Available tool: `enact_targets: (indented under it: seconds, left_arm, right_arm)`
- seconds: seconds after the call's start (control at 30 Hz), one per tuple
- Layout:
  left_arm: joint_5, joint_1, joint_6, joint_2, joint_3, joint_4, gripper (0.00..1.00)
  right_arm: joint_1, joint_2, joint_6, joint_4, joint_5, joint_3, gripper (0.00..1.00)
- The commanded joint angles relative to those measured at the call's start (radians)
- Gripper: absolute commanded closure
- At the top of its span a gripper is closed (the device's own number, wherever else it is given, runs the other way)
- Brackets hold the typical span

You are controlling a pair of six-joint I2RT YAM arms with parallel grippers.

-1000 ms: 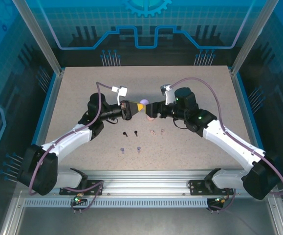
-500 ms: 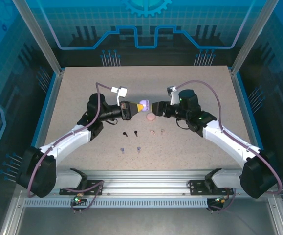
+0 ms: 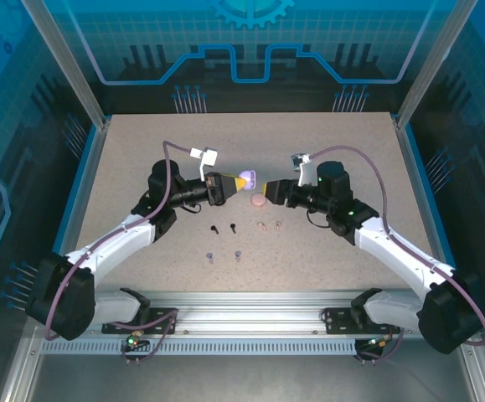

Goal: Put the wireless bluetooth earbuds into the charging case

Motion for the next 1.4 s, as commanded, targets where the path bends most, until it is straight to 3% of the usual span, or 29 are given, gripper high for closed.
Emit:
enact_targets:
  seconds: [0.0,0.83,1.17,1.37]
  left_arm:
    - [0.018,-0.009,0.007,-0.005,0.036,0.033,1.00]
    - [0.010,-0.026,0.010,0.005,0.045,0.032,1.00]
    - [0.000,-0.043,0.001,0.016,0.042,0.049,1.00]
    - [-0.013,-0.048,-0.011,0.023,0.029,0.072,1.00]
  right_arm:
    - [0.007,-0.005,0.031,0.086,-0.046,-0.006,0.47]
    - [0.061,0.077,0.034,0.088,-0.023,0.064,0.64]
    - [0.076,0.113,0.040,0.114,-0.030,0.078,0.80]
    - [0.101,0.139,0.019,0.081,-0.032,0.133,1.00]
